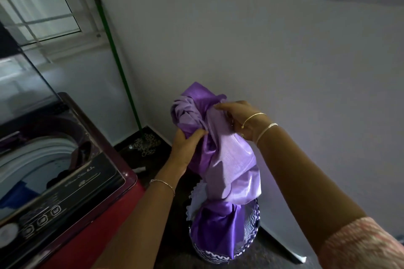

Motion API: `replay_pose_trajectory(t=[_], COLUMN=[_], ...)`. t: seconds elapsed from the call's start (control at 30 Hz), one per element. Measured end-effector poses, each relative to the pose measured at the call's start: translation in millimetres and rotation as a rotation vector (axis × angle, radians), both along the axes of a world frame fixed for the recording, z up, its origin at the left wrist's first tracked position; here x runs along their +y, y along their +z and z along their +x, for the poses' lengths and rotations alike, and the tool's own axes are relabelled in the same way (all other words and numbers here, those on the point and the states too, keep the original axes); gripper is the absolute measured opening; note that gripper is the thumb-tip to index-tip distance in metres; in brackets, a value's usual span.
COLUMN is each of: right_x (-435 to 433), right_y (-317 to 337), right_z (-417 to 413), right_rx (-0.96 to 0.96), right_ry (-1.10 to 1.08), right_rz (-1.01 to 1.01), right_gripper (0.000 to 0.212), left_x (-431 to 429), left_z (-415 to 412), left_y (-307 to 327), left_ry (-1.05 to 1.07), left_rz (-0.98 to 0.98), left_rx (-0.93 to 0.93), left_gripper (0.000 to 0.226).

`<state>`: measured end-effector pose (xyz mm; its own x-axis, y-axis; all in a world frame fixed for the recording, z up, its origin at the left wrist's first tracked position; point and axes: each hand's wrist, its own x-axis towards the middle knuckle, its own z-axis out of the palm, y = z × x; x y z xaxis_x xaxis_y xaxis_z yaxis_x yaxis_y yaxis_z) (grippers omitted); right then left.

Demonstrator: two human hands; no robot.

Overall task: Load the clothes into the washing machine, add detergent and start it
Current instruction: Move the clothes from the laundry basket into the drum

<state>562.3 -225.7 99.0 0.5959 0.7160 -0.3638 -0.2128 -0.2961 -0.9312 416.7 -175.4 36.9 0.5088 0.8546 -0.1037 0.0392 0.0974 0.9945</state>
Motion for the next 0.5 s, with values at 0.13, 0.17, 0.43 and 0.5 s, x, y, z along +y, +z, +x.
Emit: replay_pose_trajectory(t=[0.13,0.17,0.43,0.5], right_x=[7,7,-21,-37], right_y=[6,10,4,-7], right_z=[-4,-7,1,15], right_rx=[-0.037,-0.078,-0.265,-0.274], right_ry=[0.086,0.143,0.473,0.352], right_rz=[-0.074,-0.11,0.015,0.104], right_gripper=[0.022,0.025,0.037,0.034], left_x=[-10,-14,-11,-9], left_z=[5,7,4,3], left_y=[0,-1,2,8], left_ry=[-0.075,-0.036,0.251,0.253], left_rz=[0.118,0.199,0.251,0.266], left_rx=[0.036,0.115,0.384,0.353], left_gripper=[0.062,0.063,0.062,0.046])
